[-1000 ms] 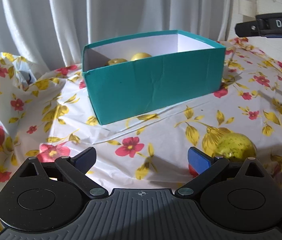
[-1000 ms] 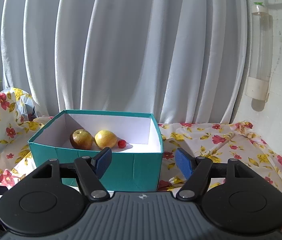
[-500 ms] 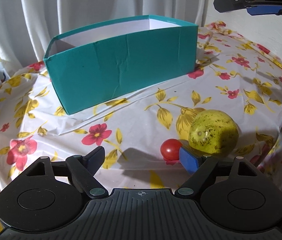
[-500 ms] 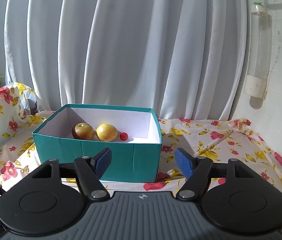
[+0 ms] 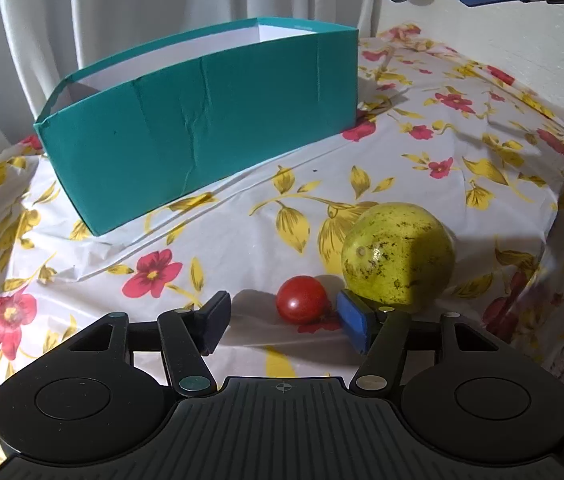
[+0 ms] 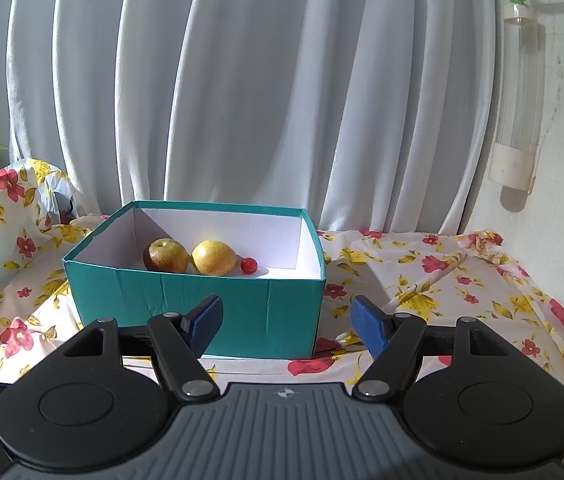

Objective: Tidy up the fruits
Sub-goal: 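Move the left gripper to the red cherry tomato on the cloth and grasp it, then grasp the large yellow-green fruit with the right gripper while the left lifts the tomato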

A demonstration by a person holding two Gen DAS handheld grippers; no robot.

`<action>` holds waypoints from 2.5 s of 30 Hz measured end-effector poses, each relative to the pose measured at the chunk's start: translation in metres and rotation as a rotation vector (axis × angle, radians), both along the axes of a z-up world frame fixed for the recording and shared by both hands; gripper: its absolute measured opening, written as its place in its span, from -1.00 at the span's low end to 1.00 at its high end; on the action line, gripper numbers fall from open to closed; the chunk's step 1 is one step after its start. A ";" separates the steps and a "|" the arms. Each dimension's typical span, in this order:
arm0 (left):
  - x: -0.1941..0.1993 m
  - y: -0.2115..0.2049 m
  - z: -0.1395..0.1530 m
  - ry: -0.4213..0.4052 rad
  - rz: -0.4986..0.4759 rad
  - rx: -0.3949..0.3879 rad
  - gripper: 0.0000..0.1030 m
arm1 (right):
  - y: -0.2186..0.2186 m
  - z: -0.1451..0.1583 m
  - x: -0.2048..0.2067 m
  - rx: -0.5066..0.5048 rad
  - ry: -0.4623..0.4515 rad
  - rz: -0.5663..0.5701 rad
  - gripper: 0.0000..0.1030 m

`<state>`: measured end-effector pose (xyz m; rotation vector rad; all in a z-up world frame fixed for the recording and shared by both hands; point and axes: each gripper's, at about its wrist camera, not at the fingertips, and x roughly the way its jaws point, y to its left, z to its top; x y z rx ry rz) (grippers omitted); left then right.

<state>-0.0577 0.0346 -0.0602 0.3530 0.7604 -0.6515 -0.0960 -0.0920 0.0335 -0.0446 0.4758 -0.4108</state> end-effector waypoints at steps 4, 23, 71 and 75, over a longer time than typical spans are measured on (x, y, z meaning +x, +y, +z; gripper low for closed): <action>0.000 -0.001 0.001 0.008 -0.008 -0.004 0.11 | 0.001 0.000 0.000 -0.002 0.003 -0.005 0.38; 0.003 0.007 0.013 0.035 0.053 -0.045 -0.42 | 0.003 -0.001 -0.005 -0.010 0.003 -0.017 0.38; 0.010 0.057 0.091 -0.097 0.276 -0.149 -0.41 | 0.041 -0.115 0.005 0.160 0.213 0.236 0.74; 0.013 0.055 0.090 -0.093 0.275 -0.148 -0.41 | 0.035 -0.120 0.010 0.196 0.223 0.231 0.71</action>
